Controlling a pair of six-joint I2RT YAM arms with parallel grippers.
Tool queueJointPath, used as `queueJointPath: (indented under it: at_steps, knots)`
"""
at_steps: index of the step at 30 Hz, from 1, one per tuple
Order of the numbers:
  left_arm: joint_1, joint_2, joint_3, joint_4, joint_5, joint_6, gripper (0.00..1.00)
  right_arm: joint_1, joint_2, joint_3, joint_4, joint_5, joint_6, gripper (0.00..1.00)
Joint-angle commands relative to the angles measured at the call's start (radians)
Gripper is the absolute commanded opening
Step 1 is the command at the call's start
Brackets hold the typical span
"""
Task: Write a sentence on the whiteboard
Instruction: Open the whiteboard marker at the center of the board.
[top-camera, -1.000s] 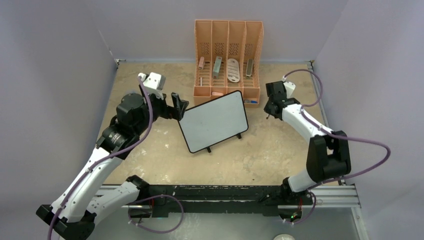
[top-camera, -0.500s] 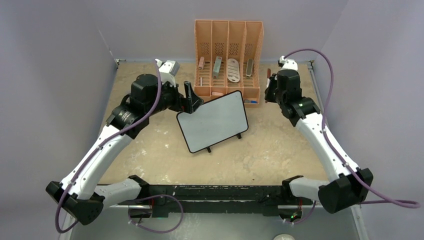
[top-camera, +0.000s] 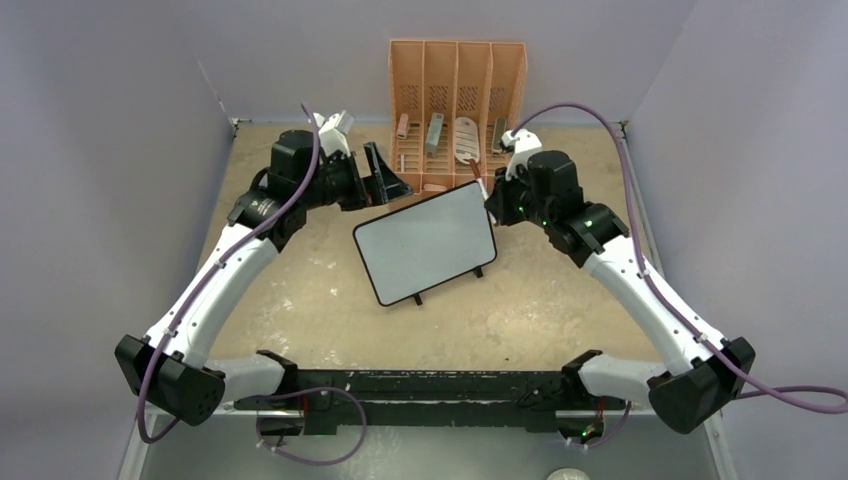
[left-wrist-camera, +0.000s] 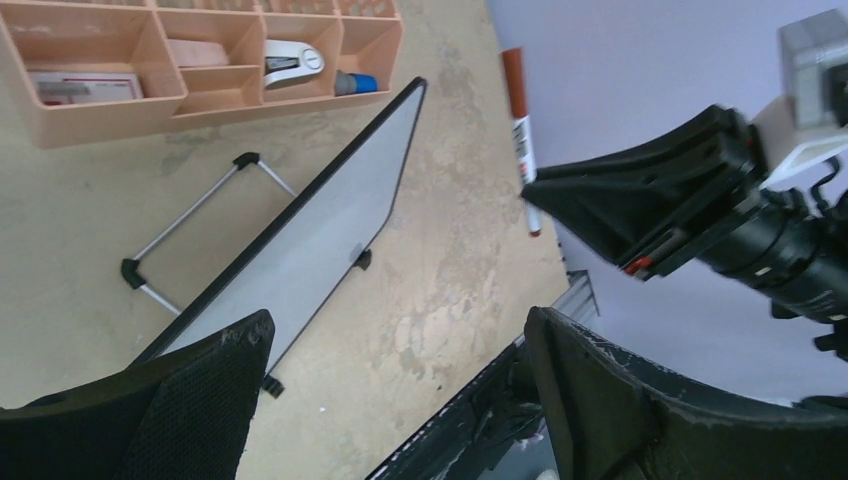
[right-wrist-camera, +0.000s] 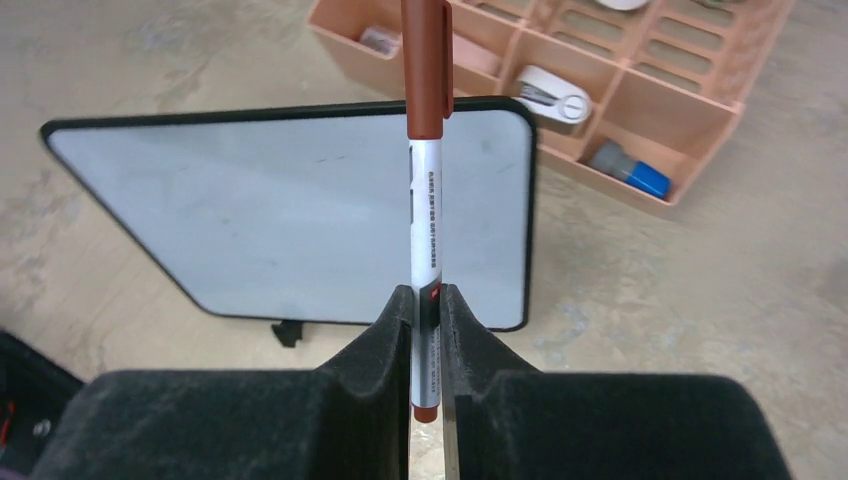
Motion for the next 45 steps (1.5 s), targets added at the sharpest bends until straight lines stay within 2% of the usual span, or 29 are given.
queueJointPath:
  at_steps: [1,10,23,29,39,41,44,45]
  knots:
    - [0.009,0.000,0.002,0.111,0.106,-0.098,0.93,0.068,0.018,0.061,0.008,-0.070,-0.051,0.00]
    - [0.010,-0.006,-0.029,0.137,0.095,-0.178,0.83,0.206,0.073,0.125,0.036,-0.080,-0.076,0.00]
    - [0.010,-0.013,-0.100,0.207,0.108,-0.251,0.73,0.319,0.100,0.157,0.077,-0.098,-0.075,0.00]
    - [0.010,-0.024,-0.132,0.240,0.091,-0.292,0.65,0.351,0.115,0.166,0.098,-0.102,-0.076,0.00]
    - [0.010,-0.050,-0.179,0.282,0.080,-0.350,0.33,0.362,0.115,0.144,0.124,-0.107,-0.077,0.00]
    - [0.010,-0.060,-0.188,0.284,0.070,-0.363,0.23,0.363,0.114,0.138,0.132,-0.108,-0.076,0.00]
    - [0.010,-0.077,-0.206,0.289,0.056,-0.394,0.01,0.363,0.109,0.125,0.151,-0.114,-0.074,0.00]
    - [0.011,-0.083,-0.212,0.290,0.049,-0.413,0.00,0.363,0.106,0.121,0.159,-0.118,-0.074,0.00]
